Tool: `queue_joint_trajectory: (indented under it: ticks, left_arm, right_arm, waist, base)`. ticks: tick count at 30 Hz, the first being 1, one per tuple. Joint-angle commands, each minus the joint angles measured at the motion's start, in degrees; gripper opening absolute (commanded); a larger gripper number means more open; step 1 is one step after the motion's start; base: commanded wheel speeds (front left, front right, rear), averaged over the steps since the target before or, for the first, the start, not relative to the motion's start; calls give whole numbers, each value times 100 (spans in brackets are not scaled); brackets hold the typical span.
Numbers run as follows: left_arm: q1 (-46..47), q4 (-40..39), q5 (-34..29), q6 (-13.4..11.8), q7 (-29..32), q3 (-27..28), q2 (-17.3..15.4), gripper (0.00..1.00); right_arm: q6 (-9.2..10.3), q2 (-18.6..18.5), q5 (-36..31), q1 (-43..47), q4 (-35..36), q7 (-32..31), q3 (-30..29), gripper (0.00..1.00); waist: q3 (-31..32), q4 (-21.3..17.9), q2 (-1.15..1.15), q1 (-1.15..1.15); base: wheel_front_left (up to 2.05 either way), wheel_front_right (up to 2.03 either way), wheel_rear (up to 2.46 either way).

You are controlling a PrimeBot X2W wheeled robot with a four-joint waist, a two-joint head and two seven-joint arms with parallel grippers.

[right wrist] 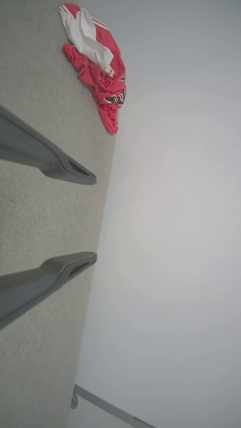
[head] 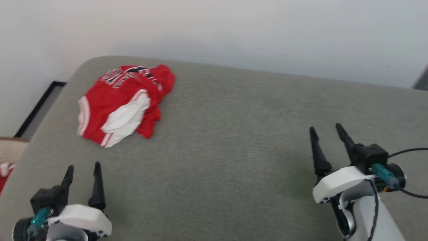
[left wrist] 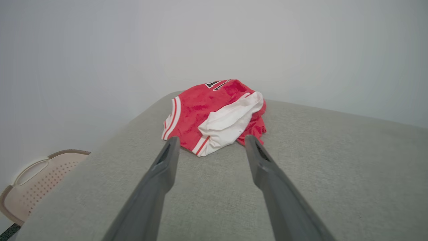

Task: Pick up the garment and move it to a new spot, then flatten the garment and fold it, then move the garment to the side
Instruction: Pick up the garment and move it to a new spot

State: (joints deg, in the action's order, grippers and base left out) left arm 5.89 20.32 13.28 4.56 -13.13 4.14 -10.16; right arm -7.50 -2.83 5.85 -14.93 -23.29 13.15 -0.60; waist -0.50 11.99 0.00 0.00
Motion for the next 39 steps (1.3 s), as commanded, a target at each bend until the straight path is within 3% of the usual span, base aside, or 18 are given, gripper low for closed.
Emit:
queue_joint_trajectory:
  ticks: [1, 14, 19, 25, 30, 32, 34, 39]
  left_arm:
    - [-136, -87, -159, -36, -67, 122, 38, 100]
    - [-623, -319, -644, 20, -183, 612, 338, 100]
    - [-560, -285, -814, 106, -218, 634, 366, 100]
    - [68, -163, -854, 249, -216, 293, 25, 100]
    - [1190, 196, -387, 294, -215, -219, -726, 100]
    - [1713, 538, 125, 282, -214, -443, -1136, 100]
    - [2470, 1121, 793, 284, -214, -835, -1815, 100]
    - [3477, 1917, 2406, 283, -10, -1854, -2818, 100]
  right_arm:
    - [2, -8, -94, -27, -1, 67, 166, 100]
    - [3, -12, -354, -58, -149, 191, 1059, 100]
    - [3, -17, -432, -91, -205, 214, 1210, 100]
    - [3, -12, -473, -223, -175, 213, 1238, 100]
    - [3, -13, -539, -435, -61, 213, 1294, 100]
    - [3, -14, -600, -557, -21, 213, 1307, 100]
    - [3, -5, -652, -747, 54, 213, 1392, 100]
    - [4, -9, -645, -980, 316, 212, 1497, 100]
  waist:
    - [3, 356, 0, 0]
    - [94, 1101, 0, 0]
    - [75, 1070, 0, 0]
    - [-230, 761, 0, 0]
    - [-793, 285, 0, 0]
    - [-1053, 87, 0, 0]
    - [-1439, -249, 0, 0]
    - [-2059, -760, 0, 0]
  base:
    - [0, 0, 0]
    - [0, 0, 0]
    - [0, 0, 0]
    - [0, 0, 0]
    - [0, 0, 0]
    - [0, 0, 0]
    - [0, 0, 0]
    - [0, 0, 0]
